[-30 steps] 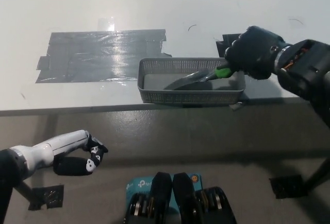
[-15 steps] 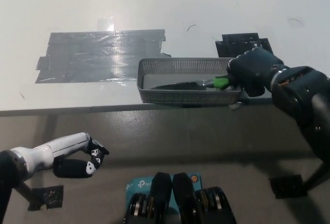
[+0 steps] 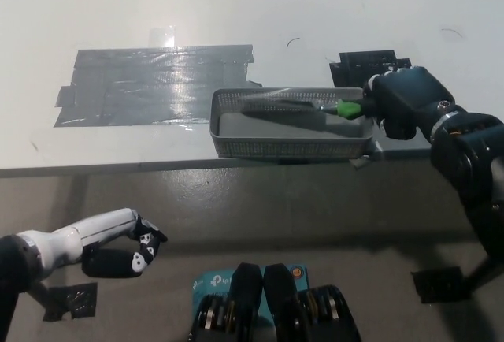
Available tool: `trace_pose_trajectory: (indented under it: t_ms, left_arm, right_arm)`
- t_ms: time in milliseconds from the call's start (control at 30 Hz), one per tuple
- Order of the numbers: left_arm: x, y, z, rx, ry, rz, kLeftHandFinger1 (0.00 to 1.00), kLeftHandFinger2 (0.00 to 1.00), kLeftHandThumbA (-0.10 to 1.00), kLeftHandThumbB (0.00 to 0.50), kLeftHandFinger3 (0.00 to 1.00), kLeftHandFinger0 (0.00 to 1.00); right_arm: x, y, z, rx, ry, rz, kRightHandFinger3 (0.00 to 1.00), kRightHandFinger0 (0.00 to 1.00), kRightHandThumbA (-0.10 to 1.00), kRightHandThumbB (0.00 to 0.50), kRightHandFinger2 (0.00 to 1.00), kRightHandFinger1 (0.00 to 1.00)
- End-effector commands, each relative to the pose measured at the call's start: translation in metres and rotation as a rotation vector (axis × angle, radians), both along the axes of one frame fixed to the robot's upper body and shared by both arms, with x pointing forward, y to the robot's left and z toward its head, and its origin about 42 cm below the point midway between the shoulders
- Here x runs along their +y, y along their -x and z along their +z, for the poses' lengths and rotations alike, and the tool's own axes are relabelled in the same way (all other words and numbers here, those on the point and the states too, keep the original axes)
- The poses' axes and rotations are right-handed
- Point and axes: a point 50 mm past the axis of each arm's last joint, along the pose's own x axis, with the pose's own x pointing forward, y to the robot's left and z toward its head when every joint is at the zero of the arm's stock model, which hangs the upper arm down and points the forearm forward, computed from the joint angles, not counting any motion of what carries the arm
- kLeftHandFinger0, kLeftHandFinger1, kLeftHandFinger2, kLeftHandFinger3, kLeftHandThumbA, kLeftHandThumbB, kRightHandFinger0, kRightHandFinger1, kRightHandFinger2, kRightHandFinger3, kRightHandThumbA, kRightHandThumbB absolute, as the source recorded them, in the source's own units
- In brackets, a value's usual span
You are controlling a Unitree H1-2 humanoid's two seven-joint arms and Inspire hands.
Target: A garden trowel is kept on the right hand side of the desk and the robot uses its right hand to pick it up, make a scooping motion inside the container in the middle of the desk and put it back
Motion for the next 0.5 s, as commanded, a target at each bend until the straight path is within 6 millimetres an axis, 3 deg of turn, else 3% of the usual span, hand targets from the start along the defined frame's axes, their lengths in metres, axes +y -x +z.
trace_pose_trajectory:
  t_ms: [0, 33, 67, 100, 133, 167, 200, 267, 333, 467]
  left_arm:
    - [0.006, 0.005, 0.005, -0.032, -0.003, 0.025, 0.81, 0.84, 1.0, 0.49, 1.0, 1.0]
    - [0.006, 0.005, 0.004, -0.027, -0.002, 0.025, 0.82, 0.85, 1.0, 0.489, 1.0, 1.0]
    - [0.006, 0.005, 0.003, -0.023, 0.003, 0.029, 0.81, 0.85, 1.0, 0.489, 1.0, 1.0]
    - [0.006, 0.006, 0.002, -0.022, 0.005, 0.031, 0.81, 0.85, 1.0, 0.491, 1.0, 1.0]
    - [0.006, 0.005, 0.001, -0.022, -0.003, 0.03, 0.82, 0.86, 1.0, 0.493, 1.0, 1.0]
    - [0.005, 0.005, 0.001, -0.022, -0.002, 0.03, 0.82, 0.86, 1.0, 0.486, 1.0, 1.0]
    - [0.006, 0.005, 0.0, -0.018, 0.001, 0.03, 0.82, 0.86, 1.0, 0.482, 1.0, 1.0]
    - [0.005, 0.004, 0.001, -0.02, -0.004, 0.028, 0.82, 0.86, 1.0, 0.473, 1.0, 1.0]
    - [0.005, 0.005, 0.001, -0.022, -0.004, 0.031, 0.81, 0.86, 1.0, 0.475, 1.0, 1.0]
    - [0.008, 0.006, -0.002, -0.016, 0.003, 0.037, 0.82, 0.86, 1.0, 0.478, 1.0, 1.0]
  right_arm:
    - [-0.008, -0.007, 0.066, -0.316, -0.139, 0.006, 0.47, 0.0, -0.1, 0.011, 0.51, 0.15]
    - [-0.009, -0.008, 0.075, -0.342, -0.167, 0.0, 0.56, 0.0, -0.1, 0.05, 0.38, 0.06]
    - [-0.01, -0.008, 0.082, -0.388, -0.182, 0.006, 0.49, 0.0, -0.1, 0.086, 0.32, 0.01]
    - [-0.011, -0.009, 0.087, -0.395, -0.186, 0.004, 0.43, 0.0, -0.1, 0.079, 0.3, 0.0]
    - [-0.013, -0.011, 0.097, -0.41, -0.206, -0.003, 0.11, 0.0, -0.1, 0.045, 0.37, 0.02]
    - [-0.013, -0.01, 0.104, -0.425, -0.226, -0.003, 0.05, 0.0, -0.1, 0.056, 0.44, 0.05]
    - [-0.013, -0.01, 0.11, -0.438, -0.239, -0.007, 0.13, 0.0, -0.1, 0.101, 0.58, 0.14]
    - [-0.013, -0.01, 0.118, -0.457, -0.248, -0.009, 0.33, 0.0, -0.1, 0.15, 0.58, 0.18]
    - [-0.016, -0.01, 0.128, -0.479, -0.264, -0.007, 0.34, 0.0, -0.1, 0.176, 0.56, 0.17]
    - [-0.023, -0.013, 0.146, -0.512, -0.27, 0.01, 0.43, 0.0, -0.1, 0.171, 0.58, 0.2]
